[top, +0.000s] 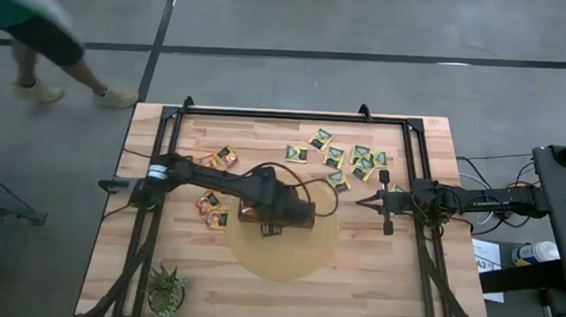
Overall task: Pick & Place Tea
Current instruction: Put the orange tea bag into the middle section of the wooden organizer
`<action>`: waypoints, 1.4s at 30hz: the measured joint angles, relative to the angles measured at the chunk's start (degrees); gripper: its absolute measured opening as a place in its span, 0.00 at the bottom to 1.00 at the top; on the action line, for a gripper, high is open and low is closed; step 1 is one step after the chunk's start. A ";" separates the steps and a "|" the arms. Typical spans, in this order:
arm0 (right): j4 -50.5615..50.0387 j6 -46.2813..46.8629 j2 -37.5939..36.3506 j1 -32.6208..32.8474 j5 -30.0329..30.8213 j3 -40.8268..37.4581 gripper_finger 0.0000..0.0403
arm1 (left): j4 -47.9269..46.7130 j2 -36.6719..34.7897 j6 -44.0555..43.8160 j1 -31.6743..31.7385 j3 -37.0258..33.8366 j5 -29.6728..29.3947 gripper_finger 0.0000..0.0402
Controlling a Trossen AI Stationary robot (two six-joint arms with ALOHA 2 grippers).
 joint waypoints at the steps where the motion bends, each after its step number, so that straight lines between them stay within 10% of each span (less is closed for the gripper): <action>1: -0.02 0.00 0.02 0.00 0.00 0.00 0.02 | 0.01 -0.72 -1.47 -0.83 0.00 0.02 0.41; 12: -0.01 0.00 0.04 -0.02 0.00 0.00 0.02 | -1.05 -8.14 -22.15 -7.90 -7.59 3.91 0.41; 28: 0.00 0.00 0.07 -0.02 0.00 -0.02 0.02 | 15.57 -27.85 -60.94 -10.32 -45.96 15.17 0.41; 42: -0.02 0.00 0.07 0.00 -0.02 0.00 0.02 | 23.09 -32.23 -67.97 -9.07 -61.37 15.40 0.41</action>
